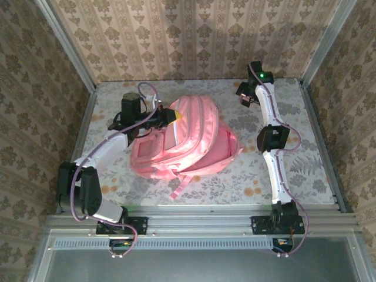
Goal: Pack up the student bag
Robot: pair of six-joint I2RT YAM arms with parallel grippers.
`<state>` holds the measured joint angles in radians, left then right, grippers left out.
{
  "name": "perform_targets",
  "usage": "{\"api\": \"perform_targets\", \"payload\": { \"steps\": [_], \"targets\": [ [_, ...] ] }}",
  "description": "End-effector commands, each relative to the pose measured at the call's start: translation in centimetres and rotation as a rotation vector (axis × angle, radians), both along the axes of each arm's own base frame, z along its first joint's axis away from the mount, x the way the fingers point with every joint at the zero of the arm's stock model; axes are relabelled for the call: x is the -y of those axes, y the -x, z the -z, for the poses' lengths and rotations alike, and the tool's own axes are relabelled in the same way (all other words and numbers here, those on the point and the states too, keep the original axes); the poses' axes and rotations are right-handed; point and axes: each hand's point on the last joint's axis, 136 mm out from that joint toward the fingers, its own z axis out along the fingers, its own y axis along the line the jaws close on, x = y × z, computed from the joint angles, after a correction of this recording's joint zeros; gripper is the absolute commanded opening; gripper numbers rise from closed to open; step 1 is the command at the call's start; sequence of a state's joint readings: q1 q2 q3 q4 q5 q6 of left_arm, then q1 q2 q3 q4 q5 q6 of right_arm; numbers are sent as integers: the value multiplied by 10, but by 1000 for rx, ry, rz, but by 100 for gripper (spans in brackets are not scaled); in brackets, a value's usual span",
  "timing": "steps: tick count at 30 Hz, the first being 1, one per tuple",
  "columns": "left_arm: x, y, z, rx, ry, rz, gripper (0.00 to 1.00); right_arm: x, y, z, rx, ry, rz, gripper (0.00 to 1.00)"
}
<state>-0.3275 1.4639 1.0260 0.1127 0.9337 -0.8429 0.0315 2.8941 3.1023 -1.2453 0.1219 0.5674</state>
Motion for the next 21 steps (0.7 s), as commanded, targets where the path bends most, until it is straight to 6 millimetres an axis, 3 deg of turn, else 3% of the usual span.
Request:
{"api": "perform_targets", "payload": {
  "steps": [1, 11, 21],
  "targets": [
    [-4, -1, -12, 38, 10, -17, 0, -9, -18, -18, 106, -46, -8, 100],
    [-6, -4, -9, 30, 7, -21, 0, -6, -32, -4, 127, -146, 21, 97],
    [-7, -6, -8, 27, 6, -23, 0, -4, -23, 5, 80, -133, 11, 77]
  ]
}}
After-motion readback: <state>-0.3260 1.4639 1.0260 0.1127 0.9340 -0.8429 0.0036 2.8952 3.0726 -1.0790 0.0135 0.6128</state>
